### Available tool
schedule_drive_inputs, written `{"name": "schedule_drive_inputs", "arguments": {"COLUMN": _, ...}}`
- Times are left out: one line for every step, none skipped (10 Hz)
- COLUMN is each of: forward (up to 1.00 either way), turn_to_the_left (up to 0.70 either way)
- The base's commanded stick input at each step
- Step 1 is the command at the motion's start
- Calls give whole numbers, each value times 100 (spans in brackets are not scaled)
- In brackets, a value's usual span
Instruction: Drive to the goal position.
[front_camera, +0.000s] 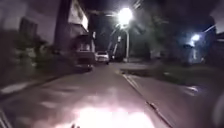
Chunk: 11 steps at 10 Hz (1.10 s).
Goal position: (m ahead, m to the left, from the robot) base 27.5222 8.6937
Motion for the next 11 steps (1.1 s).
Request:
{"name": "schedule_drive_inputs", "arguments": {"forward": 100, "turn_to_the_left": 0}}
{"name": "schedule_drive_inputs", "arguments": {"forward": 100, "turn_to_the_left": 0}}
{"name": "schedule_drive_inputs", "arguments": {"forward": 100, "turn_to_the_left": 0}}
{"name": "schedule_drive_inputs", "arguments": {"forward": 100, "turn_to_the_left": 0}}
{"name": "schedule_drive_inputs", "arguments": {"forward": 100, "turn_to_the_left": 0}}
{"name": "schedule_drive_inputs", "arguments": {"forward": 100, "turn_to_the_left": 0}}
{"name": "schedule_drive_inputs", "arguments": {"forward": 100, "turn_to_the_left": 0}}
{"name": "schedule_drive_inputs", "arguments": {"forward": 100, "turn_to_the_left": 0}}
{"name": "schedule_drive_inputs", "arguments": {"forward": 100, "turn_to_the_left": 0}}
{"name": "schedule_drive_inputs", "arguments": {"forward": 100, "turn_to_the_left": 0}}
{"name": "schedule_drive_inputs", "arguments": {"forward": 100, "turn_to_the_left": 0}}
